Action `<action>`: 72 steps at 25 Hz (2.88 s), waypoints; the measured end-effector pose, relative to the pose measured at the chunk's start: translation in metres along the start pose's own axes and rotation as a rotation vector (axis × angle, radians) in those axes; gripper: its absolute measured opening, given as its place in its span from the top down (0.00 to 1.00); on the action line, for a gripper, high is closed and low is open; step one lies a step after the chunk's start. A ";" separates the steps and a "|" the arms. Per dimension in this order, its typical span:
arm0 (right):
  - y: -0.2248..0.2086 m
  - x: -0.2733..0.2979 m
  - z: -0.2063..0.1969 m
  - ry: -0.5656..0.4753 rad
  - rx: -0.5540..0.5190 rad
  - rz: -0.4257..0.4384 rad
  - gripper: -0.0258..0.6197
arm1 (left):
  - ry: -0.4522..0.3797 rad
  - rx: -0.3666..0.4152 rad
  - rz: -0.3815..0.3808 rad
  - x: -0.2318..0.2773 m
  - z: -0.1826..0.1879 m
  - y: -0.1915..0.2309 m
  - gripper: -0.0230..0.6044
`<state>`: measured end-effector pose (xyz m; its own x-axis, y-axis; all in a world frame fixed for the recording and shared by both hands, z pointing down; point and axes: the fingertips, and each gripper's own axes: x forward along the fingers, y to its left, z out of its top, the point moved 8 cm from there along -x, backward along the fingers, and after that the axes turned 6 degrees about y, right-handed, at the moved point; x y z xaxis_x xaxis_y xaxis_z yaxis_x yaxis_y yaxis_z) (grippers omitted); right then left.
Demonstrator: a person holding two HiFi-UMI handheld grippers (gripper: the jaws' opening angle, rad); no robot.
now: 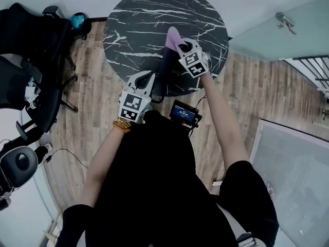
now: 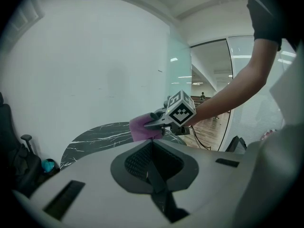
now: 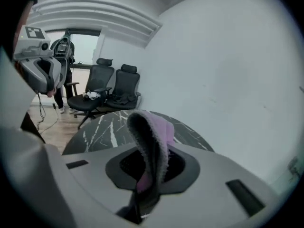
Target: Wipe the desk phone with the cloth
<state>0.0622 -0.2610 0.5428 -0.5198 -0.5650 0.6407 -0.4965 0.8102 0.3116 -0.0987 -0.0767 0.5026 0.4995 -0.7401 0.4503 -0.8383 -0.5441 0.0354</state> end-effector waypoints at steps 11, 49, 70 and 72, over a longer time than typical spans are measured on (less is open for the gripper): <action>0.030 0.028 -0.043 0.179 -0.137 -0.013 0.87 | 0.006 -0.017 0.015 0.003 -0.004 0.004 0.94; 0.049 0.041 -0.060 0.221 0.039 0.110 0.87 | 0.031 -0.032 -0.005 0.015 -0.003 0.008 0.94; 0.064 0.038 -0.065 0.239 0.029 0.121 0.87 | 0.020 -0.021 -0.032 0.054 0.023 0.003 0.94; 0.066 0.038 -0.066 0.239 0.032 0.122 0.87 | 0.019 -0.021 -0.035 0.053 0.023 0.001 0.94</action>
<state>0.0561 -0.2189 0.6339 -0.4000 -0.4079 0.8207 -0.4646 0.8622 0.2021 -0.0679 -0.1257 0.5056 0.5248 -0.7129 0.4651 -0.8246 -0.5613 0.0701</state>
